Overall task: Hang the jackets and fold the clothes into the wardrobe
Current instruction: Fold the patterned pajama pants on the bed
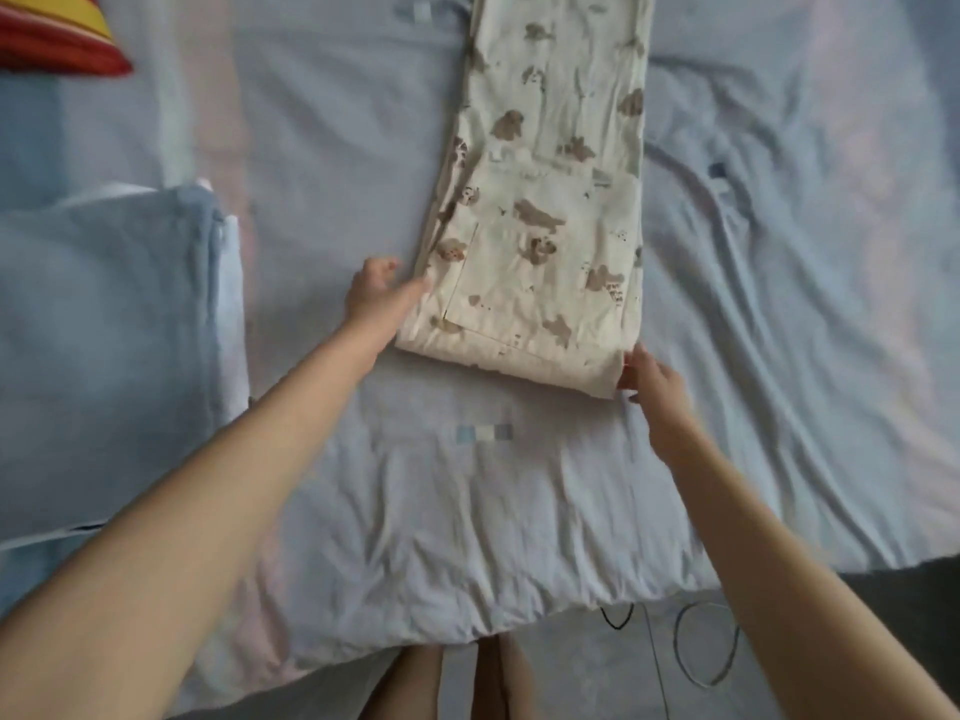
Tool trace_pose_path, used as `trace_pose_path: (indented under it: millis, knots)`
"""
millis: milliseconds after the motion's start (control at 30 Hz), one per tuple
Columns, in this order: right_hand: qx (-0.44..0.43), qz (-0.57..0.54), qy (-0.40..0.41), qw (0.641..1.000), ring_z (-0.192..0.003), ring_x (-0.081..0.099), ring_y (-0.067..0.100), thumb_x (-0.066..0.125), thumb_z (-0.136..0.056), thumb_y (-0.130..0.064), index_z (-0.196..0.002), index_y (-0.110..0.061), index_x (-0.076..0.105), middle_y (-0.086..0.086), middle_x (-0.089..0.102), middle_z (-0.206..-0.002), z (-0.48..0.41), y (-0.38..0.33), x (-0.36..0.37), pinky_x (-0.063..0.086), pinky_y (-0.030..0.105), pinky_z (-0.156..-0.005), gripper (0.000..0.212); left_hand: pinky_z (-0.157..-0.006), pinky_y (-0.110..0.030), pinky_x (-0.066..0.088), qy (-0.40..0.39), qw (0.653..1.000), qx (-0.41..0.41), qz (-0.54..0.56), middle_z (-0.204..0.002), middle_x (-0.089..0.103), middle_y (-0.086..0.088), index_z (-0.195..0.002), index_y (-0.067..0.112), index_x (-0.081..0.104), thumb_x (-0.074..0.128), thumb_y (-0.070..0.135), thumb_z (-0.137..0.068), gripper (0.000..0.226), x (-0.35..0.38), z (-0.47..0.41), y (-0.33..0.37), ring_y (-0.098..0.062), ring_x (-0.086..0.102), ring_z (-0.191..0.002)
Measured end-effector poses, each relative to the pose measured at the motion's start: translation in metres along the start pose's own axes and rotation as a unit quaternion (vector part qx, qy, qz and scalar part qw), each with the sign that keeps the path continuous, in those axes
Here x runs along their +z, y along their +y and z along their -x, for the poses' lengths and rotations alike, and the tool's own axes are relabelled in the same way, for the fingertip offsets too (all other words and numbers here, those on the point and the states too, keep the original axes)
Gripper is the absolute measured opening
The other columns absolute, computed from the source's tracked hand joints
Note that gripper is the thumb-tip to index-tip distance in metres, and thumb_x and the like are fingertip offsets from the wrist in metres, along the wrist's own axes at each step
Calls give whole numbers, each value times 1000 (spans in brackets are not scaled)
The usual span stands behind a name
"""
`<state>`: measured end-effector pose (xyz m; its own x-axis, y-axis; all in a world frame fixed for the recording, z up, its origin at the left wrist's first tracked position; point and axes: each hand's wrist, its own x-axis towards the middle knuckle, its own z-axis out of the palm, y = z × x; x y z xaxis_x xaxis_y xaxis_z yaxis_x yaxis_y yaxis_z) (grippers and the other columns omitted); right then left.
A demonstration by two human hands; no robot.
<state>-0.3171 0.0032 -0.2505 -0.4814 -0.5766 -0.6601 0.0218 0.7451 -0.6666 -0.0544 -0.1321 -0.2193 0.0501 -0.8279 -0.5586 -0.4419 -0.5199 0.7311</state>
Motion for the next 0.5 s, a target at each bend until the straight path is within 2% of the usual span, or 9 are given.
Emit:
trace_pose_path:
  millis: [67, 133, 167, 234, 300, 367, 434, 501]
  knots:
    - [-18, -38, 38, 998, -64, 50, 12, 44, -98, -39, -72, -14, 56, 1, 56, -70, -5, -5, 9, 36, 27, -59, 38, -59, -11, 39, -68, 995, -4, -69, -105, 62, -9, -109, 6, 58, 66, 16, -87, 25, 12, -4, -20, -14, 54, -88]
    - [-74, -14, 49, 996, -59, 43, 10, 57, -92, -42, -68, -15, 50, -2, 47, -63, -5, -6, 20, 32, 29, -56, 37, -62, -12, 36, -52, 997, 12, -64, -109, 54, -8, -122, -3, 50, 69, 6, -84, 44, 17, -4, -30, -15, 50, -97]
    - [-95, 2, 47, 994, -60, 46, 9, 63, -89, -41, -72, -14, 53, -3, 49, -65, -5, -5, 23, 34, 29, -56, 33, -65, -14, 35, -30, 998, 28, -56, -109, 51, -8, -123, -4, 48, 70, 4, -82, 48, 19, -4, -31, -16, 49, -100]
    - [-113, 13, 32, 993, -72, 57, 9, 71, -84, -33, -94, -12, 59, -2, 61, -81, -2, -2, 28, 43, 25, -62, 26, -69, -17, 36, -10, 996, 45, -75, -107, 52, -11, -118, -3, 51, 72, 8, -80, 45, 21, -3, -35, -18, 49, -98]
    - [-120, 2, 12, 993, -83, 60, 11, 72, -84, -25, -106, -10, 55, 1, 64, -96, 0, -1, 29, 47, 24, -69, 31, -78, -21, 36, 10, 989, 49, -142, -111, 49, -12, -111, 3, 58, 75, 19, -79, 40, 22, -3, -43, -20, 48, -99]
    - [-119, -11, -11, 993, -87, 61, 13, 68, -88, -21, -111, -13, 51, 3, 63, -103, -1, 0, 26, 49, 25, -74, 30, -83, -23, 34, 24, 979, 74, -186, -109, 44, -10, -91, 4, 63, 77, 24, -77, 29, 20, 0, -45, -21, 45, -101]
    - [-109, -16, -40, 993, -93, 61, 17, 61, -92, -19, -116, -17, 46, 5, 61, -110, -6, 1, 22, 52, 32, -82, 28, -69, -17, 33, 8, 976, 121, -182, -92, 43, -1, -67, 8, 54, 78, 20, -76, 29, 18, 3, -44, -16, 46, -83]
    - [-104, -3, -61, 993, -92, 62, 21, 55, -96, -18, -116, -20, 42, 8, 62, -112, -9, 0, 18, 51, 43, -86, 24, -55, -14, 29, -14, 976, 140, -166, -75, 36, 5, -59, 16, 39, 77, 15, -77, 42, 17, 6, -44, -8, 37, -63]
